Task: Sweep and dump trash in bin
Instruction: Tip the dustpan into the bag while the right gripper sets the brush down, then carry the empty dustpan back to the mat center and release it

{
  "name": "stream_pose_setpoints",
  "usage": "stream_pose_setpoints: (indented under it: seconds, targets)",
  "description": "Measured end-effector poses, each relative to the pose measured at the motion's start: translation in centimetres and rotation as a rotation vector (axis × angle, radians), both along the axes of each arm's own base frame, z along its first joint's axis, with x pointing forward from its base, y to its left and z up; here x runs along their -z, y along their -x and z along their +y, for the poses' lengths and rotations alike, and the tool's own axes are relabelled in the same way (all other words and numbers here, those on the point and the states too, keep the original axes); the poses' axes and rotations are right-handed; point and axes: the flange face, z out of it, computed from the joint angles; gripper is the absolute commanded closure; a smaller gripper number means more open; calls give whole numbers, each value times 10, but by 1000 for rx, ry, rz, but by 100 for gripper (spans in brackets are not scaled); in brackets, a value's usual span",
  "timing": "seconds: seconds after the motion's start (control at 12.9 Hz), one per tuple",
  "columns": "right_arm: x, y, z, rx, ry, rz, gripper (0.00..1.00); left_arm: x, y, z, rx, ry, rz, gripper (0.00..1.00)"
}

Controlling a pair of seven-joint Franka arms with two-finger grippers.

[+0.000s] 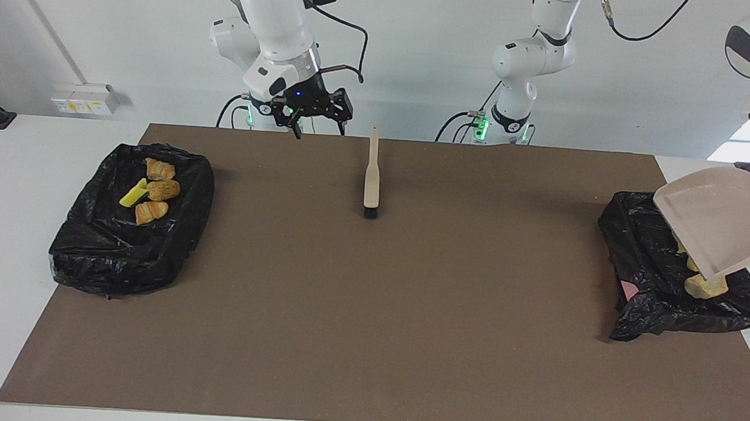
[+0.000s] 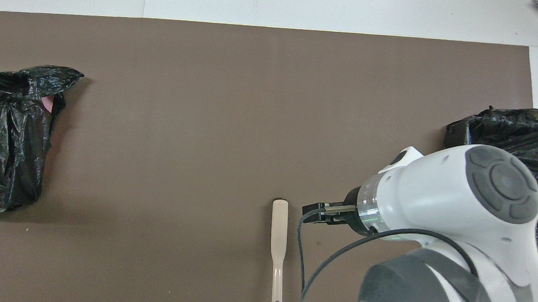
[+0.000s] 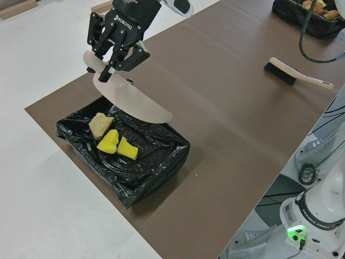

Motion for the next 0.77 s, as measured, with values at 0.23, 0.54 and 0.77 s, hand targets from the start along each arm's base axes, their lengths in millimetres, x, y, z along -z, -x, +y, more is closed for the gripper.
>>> stream_pose_setpoints:
  seconds: [0.23, 0.54, 0.77]
  targets:
    - [-30, -24, -65, 102, 43, -79, 0, 14, 2, -15, -162, 187, -70, 100]
    - [-53, -40, -168, 144, 120, -130, 0, 27, -1, -83, -430, 362, -154, 100]
    - [-54, -37, -213, 117, 184, -106, 0, 32, 0, -158, -615, 428, -194, 100]
